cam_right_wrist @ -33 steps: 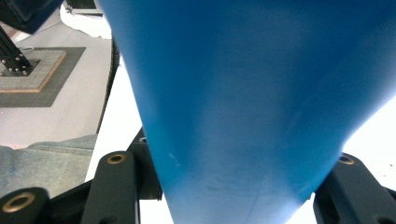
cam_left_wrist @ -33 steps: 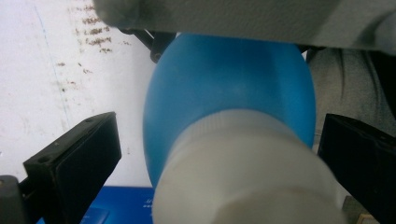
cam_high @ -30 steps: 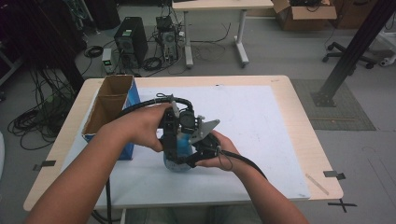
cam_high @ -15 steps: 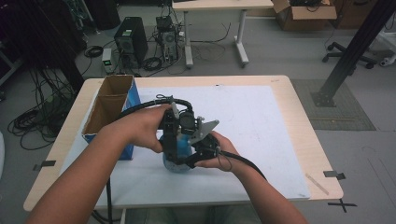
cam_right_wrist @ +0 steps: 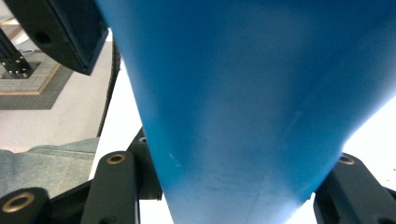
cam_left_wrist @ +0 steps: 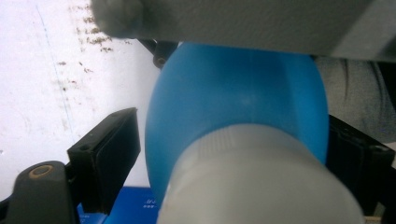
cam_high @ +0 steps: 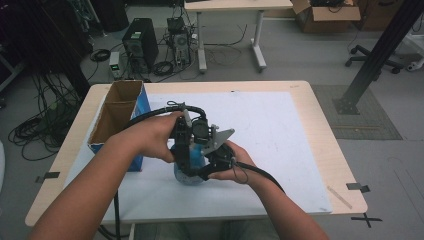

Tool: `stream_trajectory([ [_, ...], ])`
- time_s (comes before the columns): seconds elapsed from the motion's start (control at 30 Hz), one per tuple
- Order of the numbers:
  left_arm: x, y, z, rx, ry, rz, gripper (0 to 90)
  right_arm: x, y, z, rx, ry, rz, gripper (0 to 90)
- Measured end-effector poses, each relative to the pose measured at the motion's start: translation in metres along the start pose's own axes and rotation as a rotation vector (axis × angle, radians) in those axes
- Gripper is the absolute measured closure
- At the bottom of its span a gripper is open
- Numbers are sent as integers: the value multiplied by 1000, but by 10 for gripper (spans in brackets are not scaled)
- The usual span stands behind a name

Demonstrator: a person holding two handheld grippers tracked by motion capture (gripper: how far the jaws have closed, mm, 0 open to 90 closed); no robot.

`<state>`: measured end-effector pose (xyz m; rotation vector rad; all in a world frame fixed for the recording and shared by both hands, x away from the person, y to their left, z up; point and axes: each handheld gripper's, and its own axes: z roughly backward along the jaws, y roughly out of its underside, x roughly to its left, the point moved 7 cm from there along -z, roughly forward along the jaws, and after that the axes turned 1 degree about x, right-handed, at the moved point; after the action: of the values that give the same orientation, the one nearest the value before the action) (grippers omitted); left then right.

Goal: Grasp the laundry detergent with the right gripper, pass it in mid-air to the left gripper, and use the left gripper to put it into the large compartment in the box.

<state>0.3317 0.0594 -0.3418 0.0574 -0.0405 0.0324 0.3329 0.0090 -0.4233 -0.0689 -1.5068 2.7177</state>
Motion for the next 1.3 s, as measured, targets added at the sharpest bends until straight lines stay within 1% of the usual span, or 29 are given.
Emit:
stream_trajectory([
  [0.17,0,0,0,5,-8,-1,159,1,0,0,1,2,-6,452],
  [0.2,0,0,0,8,-8,-3,165,0,0,0,-1,2,1,451],
  [0.27,-1,0,0,1,-7,-1,179,0,0,0,-3,1,1,451],
  [0.43,-1,0,0,3,-6,-1,187,1,-1,0,-5,1,1,451],
  [0.47,-1,0,1,2,-5,-1,202,2,-1,0,-3,0,-4,451],
  [0.63,-1,0,1,5,-7,-2,217,2,-1,0,-7,0,0,451],
  [0.67,-2,0,0,6,-8,-4,217,1,-1,0,-11,2,12,451],
  [0.73,-2,-1,0,6,-9,-4,222,2,-1,0,-7,0,2,451],
  [0.9,-2,-1,0,9,-11,-10,258,2,0,0,-6,0,2,451],
  [1.1,-3,0,0,7,-10,-7,288,3,-1,-1,-9,0,3,451],
  [1.13,-3,0,0,13,-10,-9,294,3,-1,-1,-8,1,0,451],
  [1.2,-3,0,0,10,-7,-11,315,3,-2,-1,-13,1,6,451],
  [1.27,-4,0,1,8,-7,-15,356,3,-2,0,-15,1,6,451],
  [1.3,-4,-1,1,6,-5,-16,356,3,-2,0,-15,1,6,451],
])
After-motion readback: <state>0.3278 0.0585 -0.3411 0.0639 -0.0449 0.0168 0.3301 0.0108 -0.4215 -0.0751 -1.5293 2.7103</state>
